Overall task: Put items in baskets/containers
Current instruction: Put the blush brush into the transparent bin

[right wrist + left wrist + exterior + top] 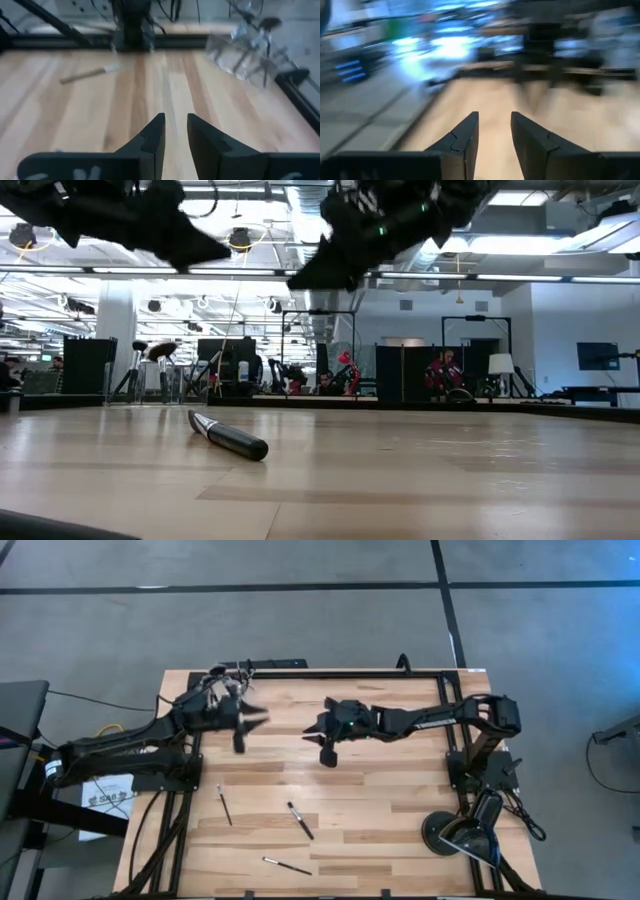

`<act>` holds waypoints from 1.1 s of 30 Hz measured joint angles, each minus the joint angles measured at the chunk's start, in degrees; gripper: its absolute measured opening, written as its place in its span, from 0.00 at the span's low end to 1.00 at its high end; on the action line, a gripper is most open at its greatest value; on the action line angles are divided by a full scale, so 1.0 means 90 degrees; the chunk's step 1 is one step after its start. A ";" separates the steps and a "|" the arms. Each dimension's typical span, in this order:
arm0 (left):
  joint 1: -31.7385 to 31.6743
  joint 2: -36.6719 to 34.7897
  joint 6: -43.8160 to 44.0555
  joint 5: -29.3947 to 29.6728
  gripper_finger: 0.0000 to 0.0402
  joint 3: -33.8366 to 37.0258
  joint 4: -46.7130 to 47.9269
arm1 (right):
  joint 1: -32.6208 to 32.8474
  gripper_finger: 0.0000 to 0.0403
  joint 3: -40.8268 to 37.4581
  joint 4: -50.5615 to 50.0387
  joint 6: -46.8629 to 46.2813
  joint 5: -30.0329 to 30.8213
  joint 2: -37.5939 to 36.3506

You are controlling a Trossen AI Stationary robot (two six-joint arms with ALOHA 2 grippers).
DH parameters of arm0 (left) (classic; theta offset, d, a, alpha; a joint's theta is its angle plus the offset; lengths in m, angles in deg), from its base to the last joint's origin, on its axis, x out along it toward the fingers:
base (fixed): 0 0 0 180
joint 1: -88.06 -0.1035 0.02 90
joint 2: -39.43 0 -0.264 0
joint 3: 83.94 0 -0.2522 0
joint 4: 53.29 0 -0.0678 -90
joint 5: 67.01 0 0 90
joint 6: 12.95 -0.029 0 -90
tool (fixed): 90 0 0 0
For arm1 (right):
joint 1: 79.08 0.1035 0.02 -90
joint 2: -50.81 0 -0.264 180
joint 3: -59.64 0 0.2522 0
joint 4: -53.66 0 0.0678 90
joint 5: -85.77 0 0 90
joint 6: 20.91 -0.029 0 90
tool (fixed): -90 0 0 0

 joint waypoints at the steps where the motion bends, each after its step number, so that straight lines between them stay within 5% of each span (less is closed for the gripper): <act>1: 0.0058 -0.0042 0.0010 -0.0511 0.28 0.0000 -0.0045 | 0.0077 0.18 0.0087 0.0021 -0.0032 -0.0001 -0.0006; 6: 0.0205 -0.0406 0.0248 -0.1420 0.28 0.0000 -0.0107 | 0.0516 0.18 0.0287 -0.0004 -0.0321 0.0048 -0.0001; 15: 0.0224 -0.1230 0.0306 -0.0954 0.28 -0.0004 -0.0199 | 0.1176 0.18 0.0580 -0.0304 -0.0873 0.0491 0.0522; 28: 0.0130 -0.1415 0.0535 -0.0527 0.28 -0.0238 -0.0226 | 0.1714 0.18 0.3719 -0.3678 -0.1516 -0.0019 0.2632; 33: 0.0103 -0.1412 0.0638 -0.0525 0.28 -0.0238 -0.0220 | 0.1934 0.18 0.4253 -0.4066 -0.1720 -0.0030 0.3014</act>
